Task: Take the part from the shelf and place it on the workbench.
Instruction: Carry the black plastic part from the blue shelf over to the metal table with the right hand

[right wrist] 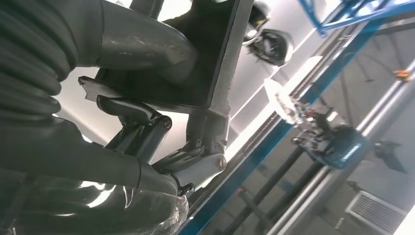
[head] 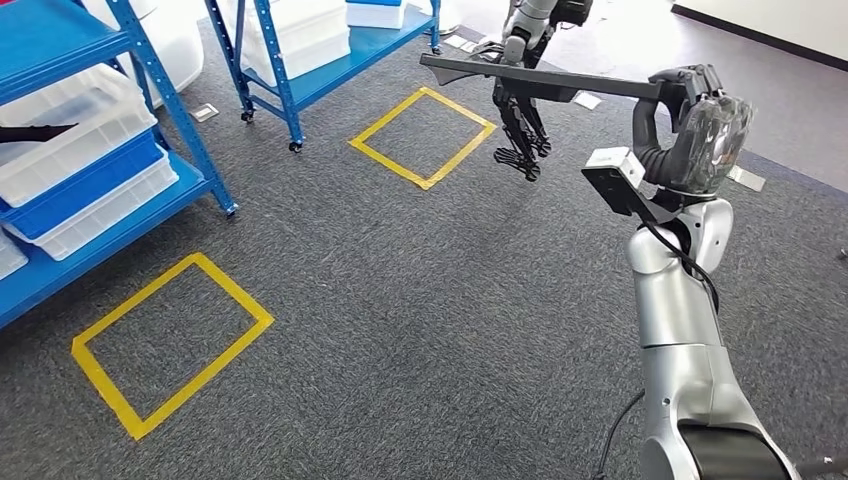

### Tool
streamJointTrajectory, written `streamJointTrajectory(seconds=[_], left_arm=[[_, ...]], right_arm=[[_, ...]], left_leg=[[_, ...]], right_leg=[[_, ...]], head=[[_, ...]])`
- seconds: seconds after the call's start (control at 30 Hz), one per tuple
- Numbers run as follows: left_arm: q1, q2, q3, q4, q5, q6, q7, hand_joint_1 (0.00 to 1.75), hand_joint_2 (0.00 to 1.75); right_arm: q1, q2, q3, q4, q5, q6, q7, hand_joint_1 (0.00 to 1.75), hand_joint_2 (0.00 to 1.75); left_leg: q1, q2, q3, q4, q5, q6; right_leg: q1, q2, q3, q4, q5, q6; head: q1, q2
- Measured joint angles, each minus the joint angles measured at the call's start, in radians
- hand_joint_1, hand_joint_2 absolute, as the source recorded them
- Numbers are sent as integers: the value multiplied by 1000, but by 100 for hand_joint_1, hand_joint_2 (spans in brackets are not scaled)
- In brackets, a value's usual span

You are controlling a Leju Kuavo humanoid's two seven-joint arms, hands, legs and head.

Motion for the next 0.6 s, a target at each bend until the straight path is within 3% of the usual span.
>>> streamJointTrajectory(seconds=[0.03, 0.1, 0.17, 0.2, 0.27, 0.3, 0.33, 0.4, 0.47, 0.5, 0.53, 0.6], left_arm=[[-1, 0, -2, 0, -4, -2, 2, 0, 175], [-5, 0, -8, 0, -10, -4, 6, 0, 175], [-7, 1, -12, 0, -13, -4, 7, 0, 175], [-8, 2, -13, 0, -14, -4, 7, 0, 175], [-12, 2, -15, 0, -18, -6, 8, 0, 175], [-15, 2, -17, 0, -22, -8, 9, 0, 175], [-17, 1, -18, 0, -26, -10, 11, 0, 175], [-18, 1, -22, 0, -35, -12, 15, 0, 175], [-18, 3, -25, 0, -39, -11, 19, 0, 175], [-17, 3, -27, 0, -39, -10, 21, 0, 175], [-17, 4, -28, 0, -39, -10, 21, 0, 175], [-17, 5, -29, 0, -37, -10, 19, 0, 175]], right_arm=[[9, -6, -6, -7, -1, 0, 4, 175, 175], [20, -19, -16, -24, -3, 0, 11, 175, 175], [25, -28, -20, -37, -5, 0, 14, 175, 175], [29, -31, -21, -43, -6, 0, 16, 175, 175], [39, -41, -26, -55, -10, 0, 23, 175, 175], [44, -47, -28, -62, -15, -1, 29, 175, 175], [49, -54, -29, -70, -23, -1, 37, 175, 175], [58, -64, -28, -81, -45, -1, 52, 175, 175], [71, -71, -23, -82, -72, -1, 58, 175, 175], [77, -74, -19, -81, -85, -1, 59, 175, 175], [81, -77, -15, -80, -97, -1, 58, 175, 175], [81, -83, -7, -75, -111, -1, 53, 175, 175]], left_leg=[[0, 13, 0, 0, 0, 0], [-2, 37, 3, 1, -3, -4], [-9, 59, 6, 2, -7, -13], [-12, 70, 9, 2, -9, -18], [-12, 88, 12, 1, -14, -27], [-9, 82, 12, 7, -22, -32], [-6, 60, 4, 29, -41, -37], [-2, -1, -39, 136, -109, -41], [-1, -31, -98, 269, -168, -40], [-1, -35, -112, 295, -170, -38], [-1, -36, -108, 283, -151, -36], [0, -57, -49, 157, -77, -27]], right_leg=[[-2, -5, 22, -31, 13, 8], [-4, -46, 109, -181, 57, 20], [2, -85, 170, -288, 87, 16], [6, -89, 176, -301, 91, 10], [4, -64, 172, -301, 96, -1], [0, -53, 171, -302, 98, -7], [-4, -43, 171, -303, 100, -15], [-7, -23, 169, -304, 104, -28], [-3, 0, 166, -304, 106, -35], [-2, 14, 165, -303, 107, -36], [-1, 29, 164, -303, 108, -37], [-1, 57, 164, -299, 110, -37]], head=[[0, 0], [1, 0], [-1, 0], [-2, 0], [-4, 0], [-5, 0], [-6, 0], [-8, 0], [-9, 0], [-9, 0], [-10, 0], [-10, 0]])
